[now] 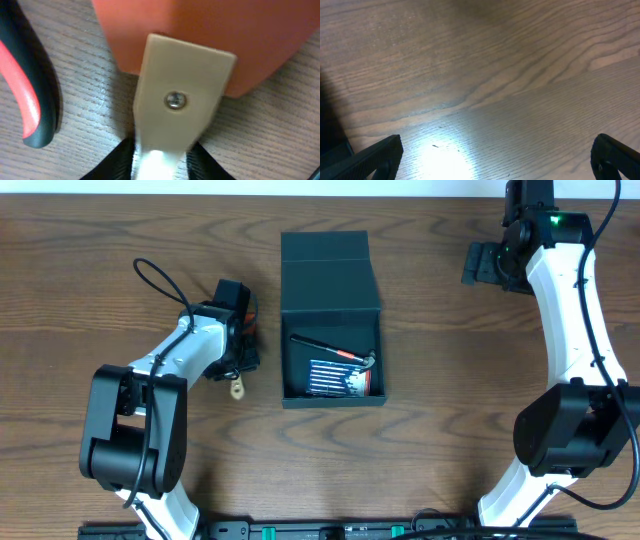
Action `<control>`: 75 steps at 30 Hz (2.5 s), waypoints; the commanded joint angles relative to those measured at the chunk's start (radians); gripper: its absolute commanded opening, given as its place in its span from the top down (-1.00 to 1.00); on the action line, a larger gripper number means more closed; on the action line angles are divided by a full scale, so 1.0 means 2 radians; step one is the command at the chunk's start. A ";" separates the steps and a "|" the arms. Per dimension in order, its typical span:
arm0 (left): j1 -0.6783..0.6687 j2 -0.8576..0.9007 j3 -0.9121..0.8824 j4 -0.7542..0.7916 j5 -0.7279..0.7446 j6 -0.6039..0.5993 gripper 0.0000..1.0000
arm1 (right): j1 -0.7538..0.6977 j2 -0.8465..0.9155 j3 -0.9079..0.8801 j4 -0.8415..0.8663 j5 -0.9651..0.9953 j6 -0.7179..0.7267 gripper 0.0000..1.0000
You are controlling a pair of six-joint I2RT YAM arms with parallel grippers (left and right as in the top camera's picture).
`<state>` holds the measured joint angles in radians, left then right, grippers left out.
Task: Pack container
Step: 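Withdraw the left gripper and move it over the orange scraper, then lower the left gripper and close it on the scraper's wooden handle, then lift the scraper with the left gripper and carry it over the box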
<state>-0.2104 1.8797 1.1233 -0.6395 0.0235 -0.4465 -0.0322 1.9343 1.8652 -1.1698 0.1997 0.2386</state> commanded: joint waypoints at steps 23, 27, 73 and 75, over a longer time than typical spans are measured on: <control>0.001 0.002 -0.002 -0.004 -0.002 0.004 0.89 | -0.002 -0.007 0.010 -0.001 0.005 0.009 -0.99; 0.001 -0.022 -0.002 -0.004 -0.002 0.007 0.88 | -0.002 -0.007 0.010 -0.001 0.005 0.009 -0.99; -0.066 -0.287 -0.002 0.026 0.233 0.443 0.89 | -0.002 -0.007 0.010 -0.001 0.005 0.009 -0.99; -0.084 -0.287 -0.002 0.028 0.233 0.472 0.88 | -0.002 -0.007 0.010 -0.001 0.005 0.009 -0.99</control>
<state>-0.3389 1.3209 1.1210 -0.5934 0.4568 0.3470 -0.0322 1.9347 1.8652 -1.1698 0.1997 0.2386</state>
